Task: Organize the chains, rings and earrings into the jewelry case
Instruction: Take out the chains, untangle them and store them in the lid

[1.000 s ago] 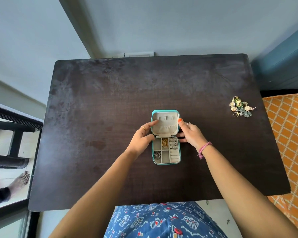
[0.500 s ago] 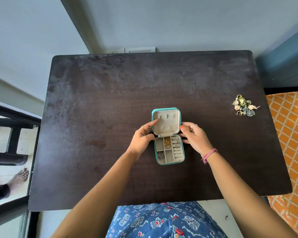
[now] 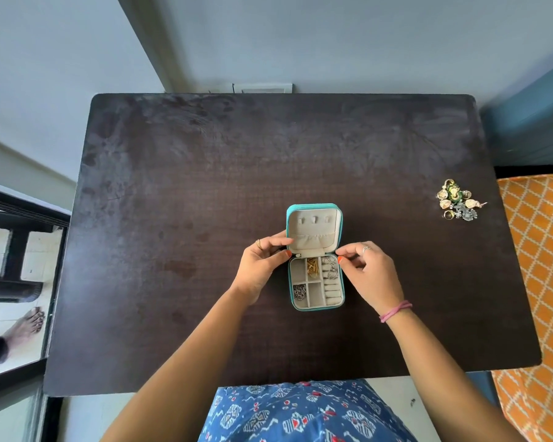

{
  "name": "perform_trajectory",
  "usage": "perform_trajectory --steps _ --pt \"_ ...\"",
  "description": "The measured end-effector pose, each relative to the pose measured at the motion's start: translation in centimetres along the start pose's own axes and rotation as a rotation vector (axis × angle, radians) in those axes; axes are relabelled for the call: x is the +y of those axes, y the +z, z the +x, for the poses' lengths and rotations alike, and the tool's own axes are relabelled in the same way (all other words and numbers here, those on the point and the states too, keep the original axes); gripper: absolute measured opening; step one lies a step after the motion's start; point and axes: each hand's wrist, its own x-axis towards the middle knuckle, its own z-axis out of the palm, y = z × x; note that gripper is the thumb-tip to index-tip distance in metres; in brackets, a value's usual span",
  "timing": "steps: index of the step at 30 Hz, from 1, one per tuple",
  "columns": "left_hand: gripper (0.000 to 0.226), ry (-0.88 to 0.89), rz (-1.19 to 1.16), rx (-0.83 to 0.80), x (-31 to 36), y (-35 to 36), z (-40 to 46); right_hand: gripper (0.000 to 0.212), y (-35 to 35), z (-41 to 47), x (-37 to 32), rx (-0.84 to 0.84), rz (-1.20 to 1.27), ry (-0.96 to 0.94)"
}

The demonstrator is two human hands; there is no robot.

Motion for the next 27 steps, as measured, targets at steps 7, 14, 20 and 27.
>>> perform_trajectory --steps 7,14,20,27 --pt "0.016 0.014 -0.019 0.038 -0.8 -0.5 0.3 0.013 0.2 -0.9 0.0 -0.111 -0.280 0.030" --pt "0.015 -0.027 -0.024 0.087 -1.1 -0.8 0.4 0.022 0.4 -1.0 0.1 -0.125 -0.320 -0.002" --pt "0.015 -0.060 -0.024 0.111 -1.3 -1.0 0.7 0.018 0.9 -0.7 -0.2 0.017 -0.528 -0.199" --pt "0.015 -0.074 -0.005 0.119 -1.3 -1.0 0.6 0.009 1.1 -0.3 -0.8 0.081 -0.611 -0.322"
